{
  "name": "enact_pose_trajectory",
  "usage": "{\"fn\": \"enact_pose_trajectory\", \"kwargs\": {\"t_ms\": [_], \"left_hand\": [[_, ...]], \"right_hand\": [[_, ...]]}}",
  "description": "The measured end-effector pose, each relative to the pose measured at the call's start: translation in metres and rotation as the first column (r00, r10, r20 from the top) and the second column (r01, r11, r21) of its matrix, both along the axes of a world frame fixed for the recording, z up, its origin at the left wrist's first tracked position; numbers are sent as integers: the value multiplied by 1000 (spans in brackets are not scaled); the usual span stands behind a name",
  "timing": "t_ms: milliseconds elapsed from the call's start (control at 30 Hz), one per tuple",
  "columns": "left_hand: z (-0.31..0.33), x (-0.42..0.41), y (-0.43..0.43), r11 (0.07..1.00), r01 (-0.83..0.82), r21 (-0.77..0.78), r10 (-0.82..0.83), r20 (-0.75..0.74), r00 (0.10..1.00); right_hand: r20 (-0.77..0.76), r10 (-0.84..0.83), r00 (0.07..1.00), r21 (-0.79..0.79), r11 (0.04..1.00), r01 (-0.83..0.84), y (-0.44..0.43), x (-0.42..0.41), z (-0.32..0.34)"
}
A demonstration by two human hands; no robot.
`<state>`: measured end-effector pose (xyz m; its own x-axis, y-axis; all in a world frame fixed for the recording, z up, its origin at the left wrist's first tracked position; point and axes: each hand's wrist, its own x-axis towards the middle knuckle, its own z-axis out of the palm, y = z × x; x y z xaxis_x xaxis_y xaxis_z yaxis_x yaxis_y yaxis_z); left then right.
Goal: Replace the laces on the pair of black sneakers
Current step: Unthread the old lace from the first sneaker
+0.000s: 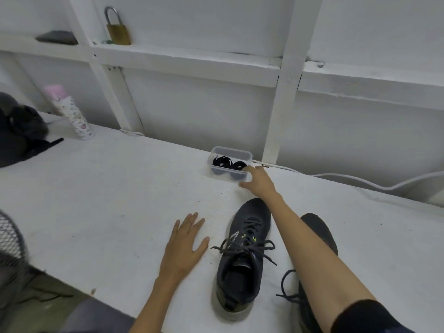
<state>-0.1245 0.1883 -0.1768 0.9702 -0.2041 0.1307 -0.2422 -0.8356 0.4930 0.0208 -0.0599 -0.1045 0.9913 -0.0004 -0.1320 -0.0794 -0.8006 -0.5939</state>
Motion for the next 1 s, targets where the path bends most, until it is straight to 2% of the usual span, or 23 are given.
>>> {"fn": "enact_pose_trajectory", "kwargs": {"t_ms": [67,167,300,500,633,800,1000], "left_hand": [[-2,1,0,1000,-2,-5,2,-1,1000],[-3,1,0,1000,-9,-12,9,-5,1000],[-2,1,0,1000,-13,-7,13,-4,1000],[-1,1,0,1000,-15,-11,15,-11,1000],[1,1,0,1000,-14,-21,14,-4,1000],[-1,2,1,1000,-6,0,6,0,1000],[-1,2,2,1000,7,10,-7,-22,1000]], "right_hand": [[58,-42,997,21,999,41,0,-1,-1],[115,-159,980,137,980,143,-10,-6,4],[116,-176,977,202,968,151,-48,-18,10],[115,-299,947,296,921,255,-132,-65,13],[123,-423,898,331,870,365,-191,-116,11],[119,-601,790,374,764,525,-245,-170,4],[81,-699,710,411,673,615,-276,-194,-1]]}}
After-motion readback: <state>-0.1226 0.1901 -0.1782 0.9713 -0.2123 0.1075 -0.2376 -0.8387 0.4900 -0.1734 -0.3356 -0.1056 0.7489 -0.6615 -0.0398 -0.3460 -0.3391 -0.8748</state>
